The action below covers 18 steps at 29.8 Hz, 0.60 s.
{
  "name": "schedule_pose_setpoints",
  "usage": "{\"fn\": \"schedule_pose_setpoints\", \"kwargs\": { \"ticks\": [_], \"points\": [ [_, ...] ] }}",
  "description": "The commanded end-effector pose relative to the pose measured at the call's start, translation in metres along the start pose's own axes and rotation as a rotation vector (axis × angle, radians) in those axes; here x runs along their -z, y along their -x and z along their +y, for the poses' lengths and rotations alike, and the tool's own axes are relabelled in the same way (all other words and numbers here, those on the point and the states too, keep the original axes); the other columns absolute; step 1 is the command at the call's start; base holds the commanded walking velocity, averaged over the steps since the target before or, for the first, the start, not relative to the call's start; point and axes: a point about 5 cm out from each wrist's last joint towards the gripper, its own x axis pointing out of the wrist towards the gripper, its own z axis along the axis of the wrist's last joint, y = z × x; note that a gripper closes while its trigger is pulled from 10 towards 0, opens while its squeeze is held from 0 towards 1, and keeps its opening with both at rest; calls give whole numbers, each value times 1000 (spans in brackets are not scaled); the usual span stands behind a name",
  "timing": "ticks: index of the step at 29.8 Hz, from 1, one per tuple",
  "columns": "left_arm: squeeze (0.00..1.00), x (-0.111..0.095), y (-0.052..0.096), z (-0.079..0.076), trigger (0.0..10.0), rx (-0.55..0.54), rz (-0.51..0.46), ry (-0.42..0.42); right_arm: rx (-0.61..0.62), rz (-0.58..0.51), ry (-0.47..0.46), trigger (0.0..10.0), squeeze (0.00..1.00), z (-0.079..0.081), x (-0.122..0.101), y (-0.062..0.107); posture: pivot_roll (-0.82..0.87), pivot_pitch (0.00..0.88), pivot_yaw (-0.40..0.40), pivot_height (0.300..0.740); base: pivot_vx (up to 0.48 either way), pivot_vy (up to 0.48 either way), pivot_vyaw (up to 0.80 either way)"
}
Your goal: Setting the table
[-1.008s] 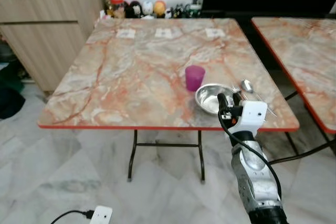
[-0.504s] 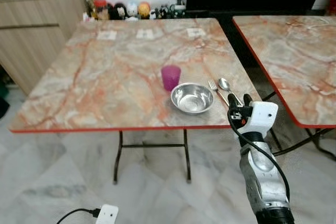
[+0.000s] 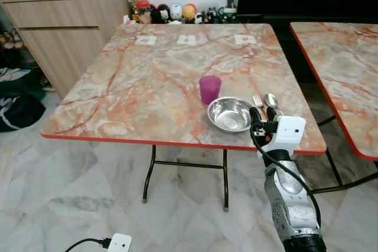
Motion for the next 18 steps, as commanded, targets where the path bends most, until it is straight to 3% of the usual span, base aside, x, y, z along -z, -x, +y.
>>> {"fn": "schedule_pose_setpoints", "kwargs": {
  "ticks": [1, 6, 13, 14, 18],
  "points": [
    [0, 3, 1, 4, 10000, -9, 14, 10, -21, -5, 5, 10000, 0, 5, -1, -1, -84, 20, 26, 740, 360, 0, 0],
    [0, 2, 1, 4, 10000, -10, 13, 7, -16, -2, -12, 10000, 0, 5, -1, -1, -85, 20, 25, 740, 358, 0, 0],
    [0, 2, 1, 4, 10000, -13, 13, -6, 5, 8, -31, 10000, 12, 3, 0, 1, -89, 22, 26, 740, 0, 0, 0],
    [0, 2, 1, 4, 10000, -12, 13, -7, 8, 12, -43, 10000, 1000, 3, 1, 2, -89, 22, 26, 740, 0, 0, 0],
    [0, 2, 1, 4, 10000, -11, 13, -10, 25, 32, -110, 10000, 1000, 3, 3, 6, -89, 24, 26, 740, 0, 0, 0]
  ]
}}
